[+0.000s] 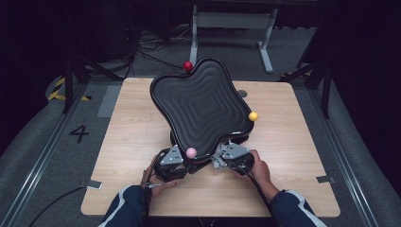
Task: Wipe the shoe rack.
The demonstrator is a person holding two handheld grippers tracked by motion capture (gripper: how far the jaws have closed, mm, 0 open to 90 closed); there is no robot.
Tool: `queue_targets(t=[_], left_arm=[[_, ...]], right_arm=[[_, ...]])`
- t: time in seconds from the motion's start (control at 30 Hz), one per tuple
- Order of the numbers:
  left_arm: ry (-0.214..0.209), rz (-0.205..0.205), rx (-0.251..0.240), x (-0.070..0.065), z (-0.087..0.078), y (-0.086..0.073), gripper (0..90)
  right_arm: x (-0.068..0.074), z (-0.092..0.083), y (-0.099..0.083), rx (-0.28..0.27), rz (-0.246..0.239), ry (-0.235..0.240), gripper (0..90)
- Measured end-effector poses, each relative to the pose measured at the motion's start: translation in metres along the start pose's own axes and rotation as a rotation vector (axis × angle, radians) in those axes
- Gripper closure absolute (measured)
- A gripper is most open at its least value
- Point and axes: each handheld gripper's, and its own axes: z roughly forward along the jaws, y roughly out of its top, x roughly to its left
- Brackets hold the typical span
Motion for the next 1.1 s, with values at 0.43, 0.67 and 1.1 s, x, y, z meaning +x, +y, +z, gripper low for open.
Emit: queue_targets(t=[0.43, 0.67, 1.1], left_arm=[[-0.001, 0.003, -0.001, 0.001, 0.000, 0.000, 74.1], [-0.003, 0.004, 0.001, 0.001, 0.000, 0.000, 74.1], [-0.002, 0.008, 0.001, 0.001, 0.001, 0.001, 74.1]], right_arm=[[-0.057, -0.021, -0.039, 0.052, 0.147, -0.101, 82.1], [-0.060, -0.045, -0.049, 0.015, 0.160, -0.097, 82.2], [-0.047, -0.100, -0.063, -0.108, 0.174, -0.050, 82.2]])
